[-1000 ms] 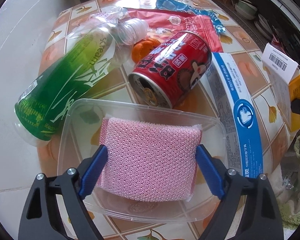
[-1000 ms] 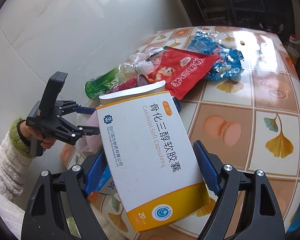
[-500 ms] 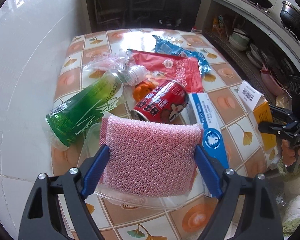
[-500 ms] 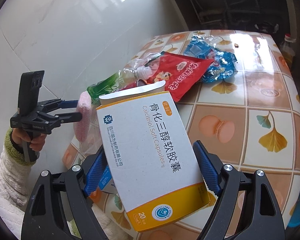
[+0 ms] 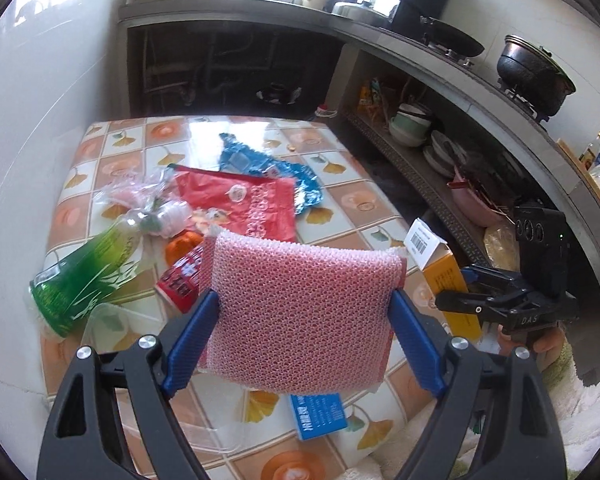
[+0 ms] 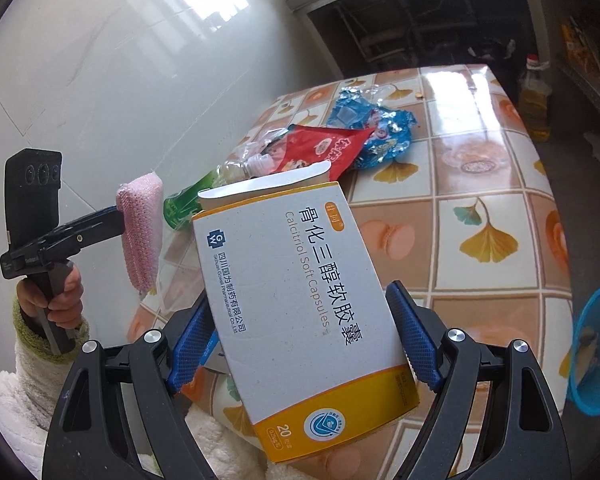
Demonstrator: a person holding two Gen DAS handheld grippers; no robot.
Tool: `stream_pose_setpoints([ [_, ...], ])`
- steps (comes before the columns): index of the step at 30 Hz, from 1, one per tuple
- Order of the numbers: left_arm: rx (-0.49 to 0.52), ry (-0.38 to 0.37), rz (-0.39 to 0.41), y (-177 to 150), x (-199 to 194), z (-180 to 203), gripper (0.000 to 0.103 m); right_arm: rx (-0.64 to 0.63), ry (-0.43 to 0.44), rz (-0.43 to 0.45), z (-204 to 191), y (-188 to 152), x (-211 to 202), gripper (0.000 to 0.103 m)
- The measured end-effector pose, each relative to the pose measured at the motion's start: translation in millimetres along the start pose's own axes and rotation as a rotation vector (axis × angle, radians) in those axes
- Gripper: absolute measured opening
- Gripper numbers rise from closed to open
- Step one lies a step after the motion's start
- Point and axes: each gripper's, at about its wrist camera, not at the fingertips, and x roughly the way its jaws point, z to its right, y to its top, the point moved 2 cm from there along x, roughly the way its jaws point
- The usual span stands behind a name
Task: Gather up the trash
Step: 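Carry the medicine box and pink sponge over the blue wastebasket with both tools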
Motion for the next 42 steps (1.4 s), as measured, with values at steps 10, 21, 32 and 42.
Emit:
stream_pose_setpoints([
  [10, 0.122, -0.176, -0.016, 38, 49, 103, 0.084, 0.131, -0.085, 0.133, 52, -25, -78, 0.078],
  [21, 0.289, -0.381, -0.204, 59, 171, 273, 0.084, 0.457, -0.284, 0.250, 168, -102, -162, 0.079],
  [32, 0.355, -0.348, -0.544, 38, 344, 399, 0.085, 0.863, -0.395, 0.280, 307, -171, -178, 0.079],
  [42, 0.257, -0.241, -0.599, 29, 448, 419, 0.092, 0.974, -0.464, 0.280, 405, -165, -136, 0.087],
])
